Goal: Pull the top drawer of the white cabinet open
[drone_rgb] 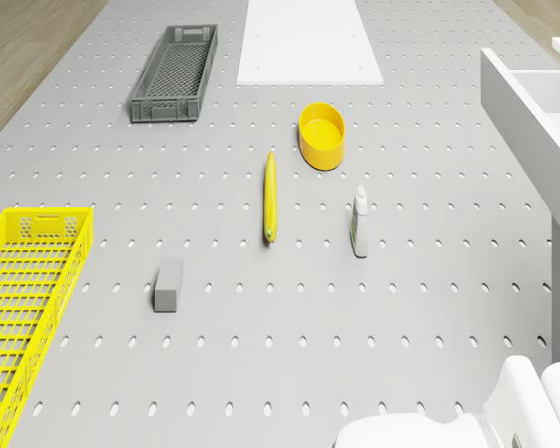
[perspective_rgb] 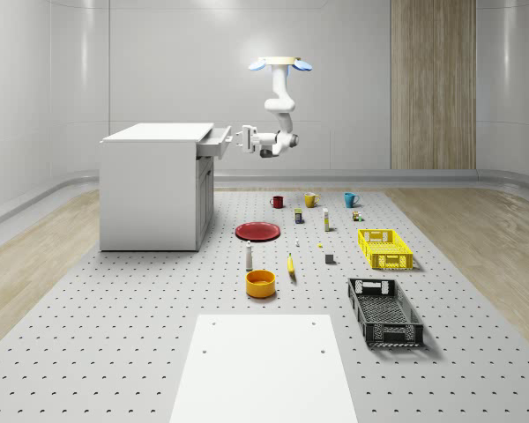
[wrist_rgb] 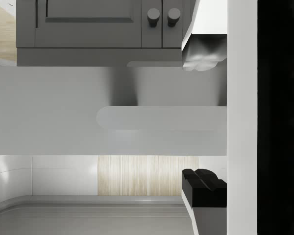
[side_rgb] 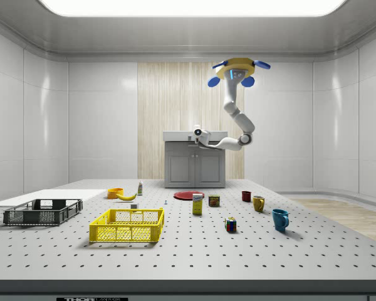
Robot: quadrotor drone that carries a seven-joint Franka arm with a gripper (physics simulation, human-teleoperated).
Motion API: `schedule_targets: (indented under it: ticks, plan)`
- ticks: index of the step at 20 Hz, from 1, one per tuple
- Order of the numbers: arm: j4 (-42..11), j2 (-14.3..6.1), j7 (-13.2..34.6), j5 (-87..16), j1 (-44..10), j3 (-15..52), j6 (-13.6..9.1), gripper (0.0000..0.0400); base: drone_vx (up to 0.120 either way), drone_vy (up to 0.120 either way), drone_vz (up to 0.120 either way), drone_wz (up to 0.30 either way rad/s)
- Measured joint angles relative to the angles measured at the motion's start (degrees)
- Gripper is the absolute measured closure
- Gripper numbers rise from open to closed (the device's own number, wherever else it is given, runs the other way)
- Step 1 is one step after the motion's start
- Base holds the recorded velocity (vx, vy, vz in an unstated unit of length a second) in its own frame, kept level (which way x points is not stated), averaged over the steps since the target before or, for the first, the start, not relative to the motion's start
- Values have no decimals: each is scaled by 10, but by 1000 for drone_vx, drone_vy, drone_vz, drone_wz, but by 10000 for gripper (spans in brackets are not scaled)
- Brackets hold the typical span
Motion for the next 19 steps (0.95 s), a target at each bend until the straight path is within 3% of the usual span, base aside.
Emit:
schedule_targets:
  ticks: [2, 19]
  plan:
    - [0, 0, 0, 0, 0, 0, 0, 99, 0, 120, 0, 0]
    - [0, 0, 0, 1, -2, 1, -1, 95, 0, 0, 0, 0]
